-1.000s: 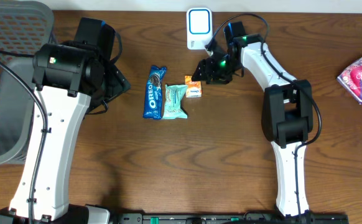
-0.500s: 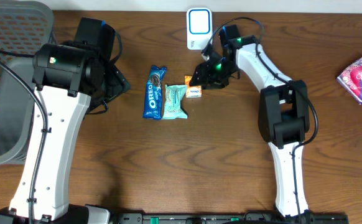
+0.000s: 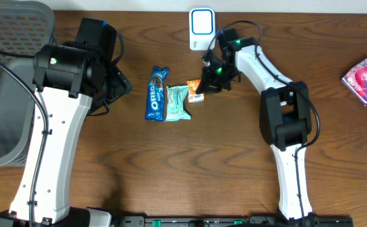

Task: Scan the item barcode
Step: 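Reach the right gripper to the small orange pack and grasp it, then lift the orange pack and hold it before the scanner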

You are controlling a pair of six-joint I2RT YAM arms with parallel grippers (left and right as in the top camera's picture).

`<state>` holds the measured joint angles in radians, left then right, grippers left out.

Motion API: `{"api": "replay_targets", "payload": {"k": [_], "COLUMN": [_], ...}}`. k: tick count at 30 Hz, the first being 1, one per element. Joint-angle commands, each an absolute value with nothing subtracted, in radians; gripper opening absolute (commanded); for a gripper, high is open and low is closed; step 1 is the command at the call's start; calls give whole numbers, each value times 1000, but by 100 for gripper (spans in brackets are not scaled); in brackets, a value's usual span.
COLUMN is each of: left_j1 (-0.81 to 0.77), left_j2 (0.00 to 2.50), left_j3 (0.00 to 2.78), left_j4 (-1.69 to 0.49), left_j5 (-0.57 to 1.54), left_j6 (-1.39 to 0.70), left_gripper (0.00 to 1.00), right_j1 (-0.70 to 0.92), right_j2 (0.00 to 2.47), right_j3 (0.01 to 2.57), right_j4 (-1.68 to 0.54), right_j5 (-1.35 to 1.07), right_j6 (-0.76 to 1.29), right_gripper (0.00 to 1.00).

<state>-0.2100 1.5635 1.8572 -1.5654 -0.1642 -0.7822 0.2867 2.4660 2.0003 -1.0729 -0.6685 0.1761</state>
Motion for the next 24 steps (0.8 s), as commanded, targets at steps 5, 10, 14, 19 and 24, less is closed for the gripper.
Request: {"api": "replay_targets", "payload": {"k": [5, 10, 14, 19, 24], "left_j1": [-208, -208, -208, -208, -208], "left_j2": [1564, 1564, 1564, 1564, 1564], "left_j3": [1855, 1855, 1855, 1855, 1855], "left_j4": [-1570, -1570, -1570, -1570, -1570], "left_j5": [-184, -184, -184, -184, -184], "left_j6": [-787, -787, -787, -787, -787], "left_gripper": [98, 98, 98, 98, 98], "right_j1": [137, 102, 113, 139, 162], "right_j2": [2502, 2502, 2502, 2502, 2502], "right_j3": [1992, 1991, 1991, 1991, 1992], "right_j4": [-1216, -1393, -1494, -1563, -1554], "right_j5": [-1114, -1192, -1191, -1181, -1184], "right_j6": [-181, -448, -603, -703, -702], "right_gripper": [1, 1, 1, 1, 1]}}
